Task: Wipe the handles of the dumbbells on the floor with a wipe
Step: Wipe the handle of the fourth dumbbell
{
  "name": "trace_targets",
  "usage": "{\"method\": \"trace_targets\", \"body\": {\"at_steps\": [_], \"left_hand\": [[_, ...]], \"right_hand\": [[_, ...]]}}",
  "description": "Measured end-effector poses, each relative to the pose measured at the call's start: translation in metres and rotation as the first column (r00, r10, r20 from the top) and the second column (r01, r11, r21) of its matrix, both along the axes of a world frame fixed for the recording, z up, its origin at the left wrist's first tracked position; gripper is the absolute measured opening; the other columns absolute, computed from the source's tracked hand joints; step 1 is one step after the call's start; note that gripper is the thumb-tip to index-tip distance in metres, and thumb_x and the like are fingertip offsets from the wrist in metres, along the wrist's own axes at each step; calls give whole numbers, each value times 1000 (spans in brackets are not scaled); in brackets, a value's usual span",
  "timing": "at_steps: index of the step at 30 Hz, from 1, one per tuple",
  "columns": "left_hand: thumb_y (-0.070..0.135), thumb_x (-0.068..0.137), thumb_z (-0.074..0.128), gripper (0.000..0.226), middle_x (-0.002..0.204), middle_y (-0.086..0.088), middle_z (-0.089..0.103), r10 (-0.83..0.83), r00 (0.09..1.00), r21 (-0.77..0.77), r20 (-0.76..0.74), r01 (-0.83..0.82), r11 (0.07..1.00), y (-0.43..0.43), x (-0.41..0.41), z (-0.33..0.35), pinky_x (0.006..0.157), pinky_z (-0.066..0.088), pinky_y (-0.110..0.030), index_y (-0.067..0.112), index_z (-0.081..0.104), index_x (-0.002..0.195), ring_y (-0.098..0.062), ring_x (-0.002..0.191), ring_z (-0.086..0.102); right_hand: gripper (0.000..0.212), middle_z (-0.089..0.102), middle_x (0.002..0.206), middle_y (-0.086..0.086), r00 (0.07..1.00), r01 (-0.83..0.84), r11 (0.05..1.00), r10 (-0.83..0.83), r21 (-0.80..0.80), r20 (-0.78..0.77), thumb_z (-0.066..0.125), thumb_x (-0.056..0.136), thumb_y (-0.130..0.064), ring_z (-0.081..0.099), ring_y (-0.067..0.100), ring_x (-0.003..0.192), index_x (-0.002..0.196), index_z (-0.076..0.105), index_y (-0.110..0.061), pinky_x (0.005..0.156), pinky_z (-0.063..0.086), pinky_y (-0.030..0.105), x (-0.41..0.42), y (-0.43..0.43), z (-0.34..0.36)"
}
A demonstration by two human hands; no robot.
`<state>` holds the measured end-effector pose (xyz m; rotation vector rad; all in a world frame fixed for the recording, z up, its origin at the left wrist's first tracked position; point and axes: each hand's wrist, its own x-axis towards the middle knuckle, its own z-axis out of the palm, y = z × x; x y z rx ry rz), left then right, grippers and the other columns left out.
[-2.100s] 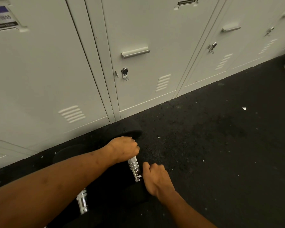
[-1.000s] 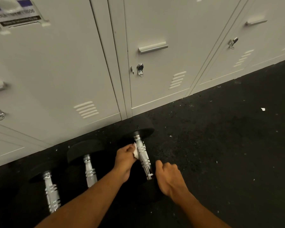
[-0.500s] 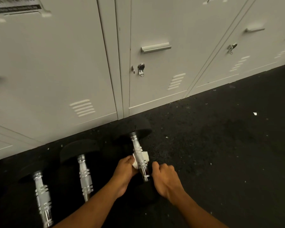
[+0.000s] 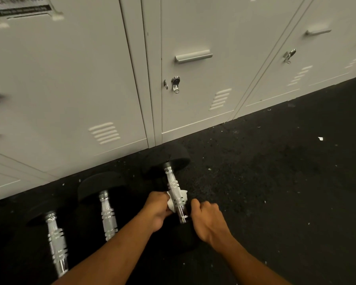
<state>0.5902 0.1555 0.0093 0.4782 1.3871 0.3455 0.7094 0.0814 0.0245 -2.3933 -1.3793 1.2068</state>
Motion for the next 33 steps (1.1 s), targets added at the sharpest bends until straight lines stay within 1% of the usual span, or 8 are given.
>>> {"method": "trace_targets", "body": {"at_steps": [5,10,12,16,19,26,29,33], "left_hand": [[-3,94,43,23,96,-23,70,200,980,27,0,-200,979,26,5,-7,88,54,-47,-4,67,96,-38,95,67],[2,98,44,23,107,-21,66,298,954,70,43,-300,951,37,3,-15,87,52,-39,-3,64,107,-32,102,63],[5,101,40,26,110,-20,66,214,974,98,78,-221,970,34,-1,-13,86,51,-36,-3,61,114,-31,105,63],[9,103,35,32,107,-16,69,-6,1000,190,-12,9,982,19,-5,-10,91,52,-37,8,66,100,-27,101,66],[10,103,35,32,103,-13,73,-133,990,188,-35,137,972,0,-9,-15,92,53,-39,7,68,105,-25,98,69],[22,100,44,31,85,0,74,-442,859,177,-261,492,852,-26,-23,-21,82,51,-35,19,72,85,-13,80,66],[16,98,48,31,83,-4,74,-394,891,164,-225,433,886,-27,-21,-23,79,51,-34,17,74,82,-16,77,67],[0,95,44,29,78,-12,73,-162,985,104,-65,168,980,-12,-6,-12,65,54,-28,6,71,85,-21,69,67]], "right_hand": [[48,57,74,7,993,79,997,-79,0,-83,18,88,-48,49,20,71,64,48,-20,73,46,42,0,0,-2],[47,53,71,7,992,94,996,-94,4,-90,21,90,-46,47,20,69,61,46,-19,74,47,44,1,0,-3],[49,54,70,8,988,108,994,-107,2,-107,22,90,-46,48,20,68,61,49,-17,73,48,44,1,0,-2],[47,54,73,7,989,97,995,-97,-1,-108,23,94,-43,48,21,73,62,48,-18,76,47,44,2,0,1],[46,53,74,7,990,100,995,-99,-1,-105,24,94,-43,48,21,76,62,47,-19,79,47,44,2,0,4],[47,60,82,8,993,70,997,-71,-7,-98,23,96,-41,56,24,83,70,53,-18,81,49,43,2,0,6],[45,60,87,9,995,69,998,-69,-9,-74,21,95,-43,57,27,88,71,51,-19,82,48,44,1,-1,5],[43,57,86,8,993,94,995,-96,-21,-67,23,96,-41,56,28,90,73,51,-17,80,45,42,1,1,6]]}}
